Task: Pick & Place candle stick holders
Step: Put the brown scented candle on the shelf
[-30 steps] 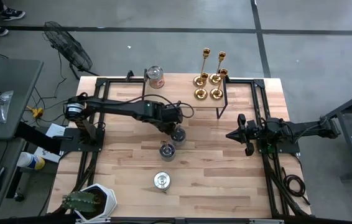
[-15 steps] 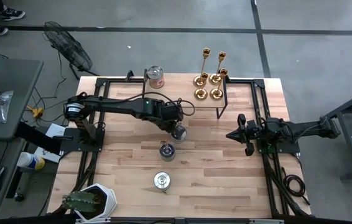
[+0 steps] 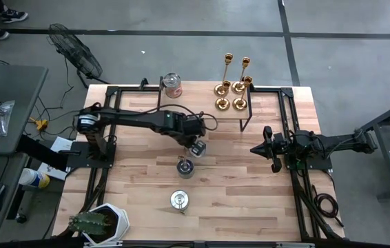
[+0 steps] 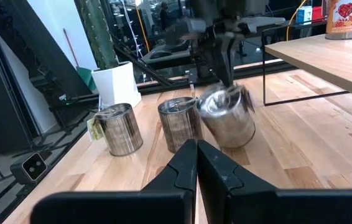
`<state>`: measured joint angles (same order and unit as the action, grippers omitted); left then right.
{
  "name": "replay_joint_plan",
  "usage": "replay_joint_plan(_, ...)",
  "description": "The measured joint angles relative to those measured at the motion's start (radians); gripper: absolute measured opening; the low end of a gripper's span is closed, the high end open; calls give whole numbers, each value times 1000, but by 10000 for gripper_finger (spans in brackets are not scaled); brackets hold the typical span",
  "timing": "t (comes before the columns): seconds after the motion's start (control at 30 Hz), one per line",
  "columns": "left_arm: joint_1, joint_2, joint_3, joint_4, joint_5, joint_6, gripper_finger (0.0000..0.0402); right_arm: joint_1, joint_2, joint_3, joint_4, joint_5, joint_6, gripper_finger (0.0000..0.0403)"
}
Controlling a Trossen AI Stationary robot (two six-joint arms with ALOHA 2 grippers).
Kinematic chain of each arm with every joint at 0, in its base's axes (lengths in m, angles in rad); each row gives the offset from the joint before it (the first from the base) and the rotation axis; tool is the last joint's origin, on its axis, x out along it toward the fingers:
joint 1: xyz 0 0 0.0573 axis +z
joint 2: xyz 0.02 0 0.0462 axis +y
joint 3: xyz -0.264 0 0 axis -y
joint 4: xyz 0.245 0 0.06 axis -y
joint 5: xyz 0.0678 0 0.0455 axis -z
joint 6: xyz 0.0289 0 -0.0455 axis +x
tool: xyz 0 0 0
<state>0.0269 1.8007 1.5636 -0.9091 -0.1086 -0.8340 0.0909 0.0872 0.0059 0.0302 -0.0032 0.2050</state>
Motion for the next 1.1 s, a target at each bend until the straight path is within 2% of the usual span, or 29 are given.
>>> replay_joint_plan(0.9, 10, -10, -40, 27, 17, 6, 0, 0, 10, 0, 1, 0, 0, 4)
replay_joint_plan(1.1, -5, -64, -39, 68, -52, 37, 0, 0, 10, 0, 0, 0, 0, 4)
